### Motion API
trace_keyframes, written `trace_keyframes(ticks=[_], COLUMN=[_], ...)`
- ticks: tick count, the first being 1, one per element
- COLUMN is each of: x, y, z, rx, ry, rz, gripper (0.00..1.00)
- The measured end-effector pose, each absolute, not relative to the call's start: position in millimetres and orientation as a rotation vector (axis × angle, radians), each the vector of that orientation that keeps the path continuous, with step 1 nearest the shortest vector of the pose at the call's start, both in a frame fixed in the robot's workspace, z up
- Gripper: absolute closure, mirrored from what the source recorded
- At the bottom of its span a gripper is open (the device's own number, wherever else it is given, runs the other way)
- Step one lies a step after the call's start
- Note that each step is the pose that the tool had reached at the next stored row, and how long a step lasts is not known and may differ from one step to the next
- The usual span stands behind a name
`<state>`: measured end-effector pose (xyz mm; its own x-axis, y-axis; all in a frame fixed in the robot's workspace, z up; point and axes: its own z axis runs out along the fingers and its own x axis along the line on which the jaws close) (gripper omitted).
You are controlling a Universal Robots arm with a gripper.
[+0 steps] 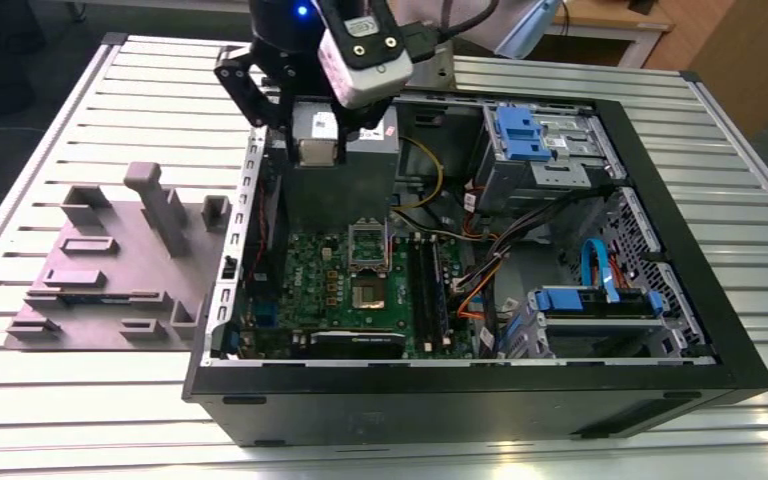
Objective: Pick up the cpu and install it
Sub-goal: 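Pick up the cpu and move it towards the insertion slot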
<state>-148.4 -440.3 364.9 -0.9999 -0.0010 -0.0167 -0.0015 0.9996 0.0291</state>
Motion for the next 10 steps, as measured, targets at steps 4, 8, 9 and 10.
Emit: trace_keyframes(ticks=[4, 8, 9, 10], x=[-137, -124, -121, -118], y=[-440, -440, -440, -440], z=[365, 364, 364, 364], rx=[-0.002, -0.002, -0.002, -0.002], ry=[3.125, 3.126, 3.126, 3.126], rz=[0.045, 0.045, 0.045, 0.045], gripper=[0.53, 0.53, 0.53, 0.53])
